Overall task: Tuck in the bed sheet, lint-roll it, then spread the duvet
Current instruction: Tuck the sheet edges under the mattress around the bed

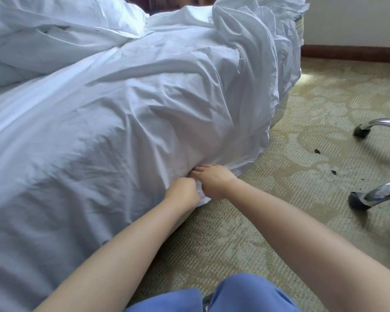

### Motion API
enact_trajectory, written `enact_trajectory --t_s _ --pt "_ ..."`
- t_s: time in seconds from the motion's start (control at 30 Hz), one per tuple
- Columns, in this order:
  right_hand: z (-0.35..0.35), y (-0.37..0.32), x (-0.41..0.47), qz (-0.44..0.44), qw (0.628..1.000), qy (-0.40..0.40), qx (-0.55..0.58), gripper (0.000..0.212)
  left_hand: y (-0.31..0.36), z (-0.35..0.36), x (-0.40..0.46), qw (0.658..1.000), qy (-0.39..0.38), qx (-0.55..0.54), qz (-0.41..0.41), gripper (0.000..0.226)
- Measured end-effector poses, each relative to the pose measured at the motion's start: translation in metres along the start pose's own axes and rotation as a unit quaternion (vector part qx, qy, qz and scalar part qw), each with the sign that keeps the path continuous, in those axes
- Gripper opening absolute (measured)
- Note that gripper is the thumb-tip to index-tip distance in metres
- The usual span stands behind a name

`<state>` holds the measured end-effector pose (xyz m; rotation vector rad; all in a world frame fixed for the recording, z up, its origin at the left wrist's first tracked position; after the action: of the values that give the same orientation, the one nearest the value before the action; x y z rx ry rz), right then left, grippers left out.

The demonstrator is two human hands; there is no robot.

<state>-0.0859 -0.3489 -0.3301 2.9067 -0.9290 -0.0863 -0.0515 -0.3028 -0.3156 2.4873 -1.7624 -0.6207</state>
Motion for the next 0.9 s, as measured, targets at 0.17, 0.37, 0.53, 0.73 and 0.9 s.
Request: enact_trajectory --t_s 0.17,0.37,0.53,0.73,0.9 --pt "-0.001 -0.01 0.007 0.002 1.0 -0.005 0.006 0.054 -0.024 0.004 -0.009 0.999 -0.035 -0.033 -0.018 0.026" --pt "0.002 -0.016 0.007 0.022 1.0 -0.01 -0.008 0.059 -0.035 0.01 -0.015 0.998 -0.048 -0.052 0.004 0.043" --pt "0.008 -0.017 0.013 0.045 0.998 -0.013 -0.033 0.063 -0.036 0.02 -0.011 0.997 -0.039 -0.068 -0.005 0.079" --pt "0.012 -0.012 0.031 0.047 0.996 -0.014 -0.079 0.055 -0.039 0.03 0.012 0.997 -0.02 -0.071 0.003 0.087" --pt "0.013 -0.01 0.04 0.042 0.995 0.001 -0.095 0.051 -0.035 0.034 0.041 0.998 0.005 -0.043 0.053 0.102"
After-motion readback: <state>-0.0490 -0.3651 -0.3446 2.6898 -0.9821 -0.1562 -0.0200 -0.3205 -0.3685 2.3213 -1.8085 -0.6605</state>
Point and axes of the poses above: each hand's wrist, its own x-axis towards the middle knuckle, its own z-axis out of the palm, y = z × x, the point moved 10 cm from there along x, towards the middle knuckle, and after that the axes turned 15 degrees about -x, right-handed, at the moved point
